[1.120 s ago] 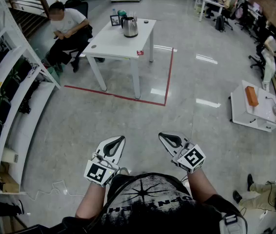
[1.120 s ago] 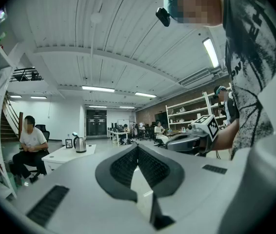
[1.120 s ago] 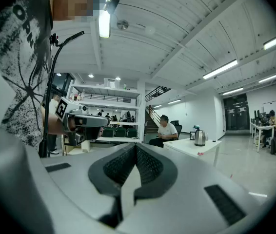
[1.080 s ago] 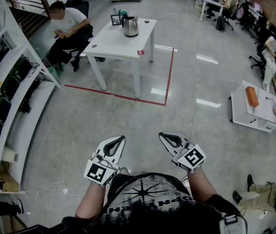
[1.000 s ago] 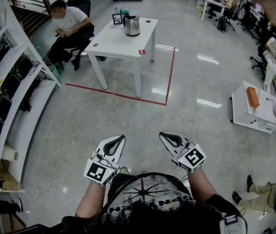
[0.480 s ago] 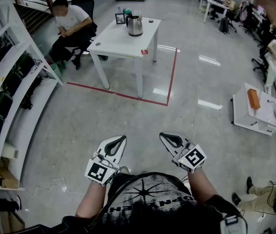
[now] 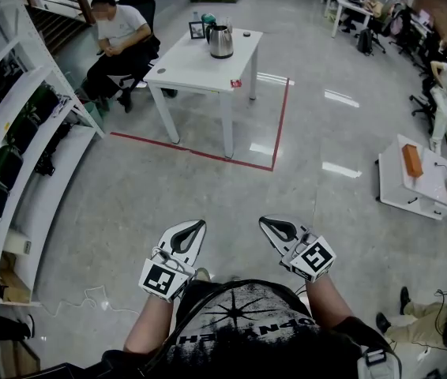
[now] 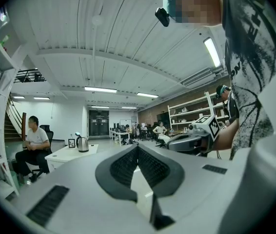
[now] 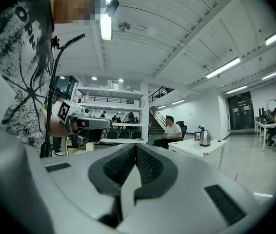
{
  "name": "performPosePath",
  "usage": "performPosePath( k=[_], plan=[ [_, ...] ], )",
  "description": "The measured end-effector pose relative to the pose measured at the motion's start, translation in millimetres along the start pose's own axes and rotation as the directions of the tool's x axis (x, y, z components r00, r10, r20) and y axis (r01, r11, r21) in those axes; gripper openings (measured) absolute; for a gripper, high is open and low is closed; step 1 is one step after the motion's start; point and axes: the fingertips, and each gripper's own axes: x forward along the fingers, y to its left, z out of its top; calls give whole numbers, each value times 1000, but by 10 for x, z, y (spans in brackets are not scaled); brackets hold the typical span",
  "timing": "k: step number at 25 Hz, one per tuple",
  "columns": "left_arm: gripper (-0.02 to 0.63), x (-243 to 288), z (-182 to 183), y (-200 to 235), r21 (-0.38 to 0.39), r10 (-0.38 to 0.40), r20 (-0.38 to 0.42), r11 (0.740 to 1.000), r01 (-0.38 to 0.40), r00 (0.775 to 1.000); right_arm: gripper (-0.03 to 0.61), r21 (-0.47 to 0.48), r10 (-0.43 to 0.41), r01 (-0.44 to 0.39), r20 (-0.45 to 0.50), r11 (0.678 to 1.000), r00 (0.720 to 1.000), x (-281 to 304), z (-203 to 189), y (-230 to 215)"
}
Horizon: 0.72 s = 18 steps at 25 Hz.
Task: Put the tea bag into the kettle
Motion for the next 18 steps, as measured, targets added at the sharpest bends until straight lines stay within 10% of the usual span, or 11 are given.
performPosePath(
  k=[18],
  plan=[
    [8, 134, -28, -191, -1, -34, -27, 999, 34, 999, 11, 16, -24, 23, 12, 1000, 1000, -232, -69, -25]
  ],
)
